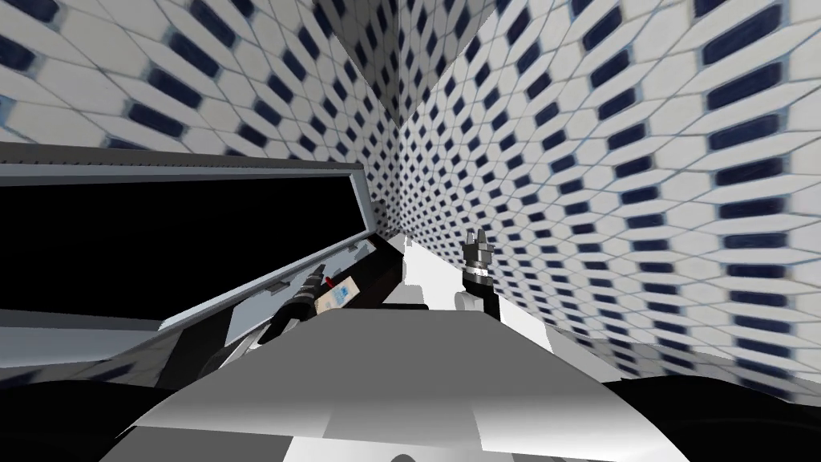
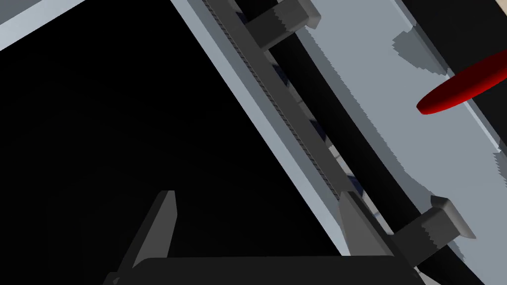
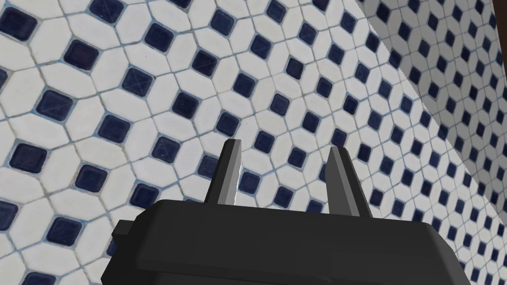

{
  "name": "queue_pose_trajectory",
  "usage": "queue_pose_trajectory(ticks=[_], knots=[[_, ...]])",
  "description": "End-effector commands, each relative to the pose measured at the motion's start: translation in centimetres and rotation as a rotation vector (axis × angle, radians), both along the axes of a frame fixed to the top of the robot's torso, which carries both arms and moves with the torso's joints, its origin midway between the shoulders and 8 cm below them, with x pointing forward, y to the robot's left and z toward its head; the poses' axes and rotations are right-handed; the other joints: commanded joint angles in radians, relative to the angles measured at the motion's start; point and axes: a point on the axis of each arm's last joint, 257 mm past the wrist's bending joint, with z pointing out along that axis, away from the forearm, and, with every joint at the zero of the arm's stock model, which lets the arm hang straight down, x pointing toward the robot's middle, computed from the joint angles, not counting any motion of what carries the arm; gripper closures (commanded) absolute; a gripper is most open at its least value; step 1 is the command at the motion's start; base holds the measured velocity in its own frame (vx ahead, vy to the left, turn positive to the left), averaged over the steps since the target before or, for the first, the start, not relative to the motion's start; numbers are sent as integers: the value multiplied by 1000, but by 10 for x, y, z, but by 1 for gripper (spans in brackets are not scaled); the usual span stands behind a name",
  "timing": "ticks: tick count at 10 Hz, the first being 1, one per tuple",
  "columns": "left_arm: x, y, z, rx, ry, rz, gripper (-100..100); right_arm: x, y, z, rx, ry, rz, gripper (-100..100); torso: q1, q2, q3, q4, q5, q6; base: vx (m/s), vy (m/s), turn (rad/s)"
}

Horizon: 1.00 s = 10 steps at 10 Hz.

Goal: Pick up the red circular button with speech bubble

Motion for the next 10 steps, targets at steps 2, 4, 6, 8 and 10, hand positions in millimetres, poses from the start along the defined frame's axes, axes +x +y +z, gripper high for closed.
queue_pose_trajectory(ticks=[2, 4, 6, 8, 10], knots=[[-26, 25, -37, 13, 128, 54, -100, 0, 0, 0, 0, 0, 0, 0, 0, 0, 0, 0, 0, 0, 22, -14, -167], [-40, 36, -55, 18, 195, 78, -100, 0, 0, 0, 0, 0, 0, 0, 1, 1, 0, 0, 0, 0, 21, -1, -96], [-51, 45, -69, 25, 253, 96, -100, 0, 0, 0, 0, 0, 0, 0, 2, 0, 0, 0, 0, 1, 24, 7, -147], [-73, 60, -96, 44, 368, 123, -100, 0, 0, 0, 0, 0, 0, 0, 2, 1, 0, 0, 0, 0, 16, 14, -150], [-84, 67, -108, 53, 427, 134, -100, 0, 0, 0, 0, 0, 0, 0, 3, 1, 0, 0, 1, 0, 16, 24, -121]])
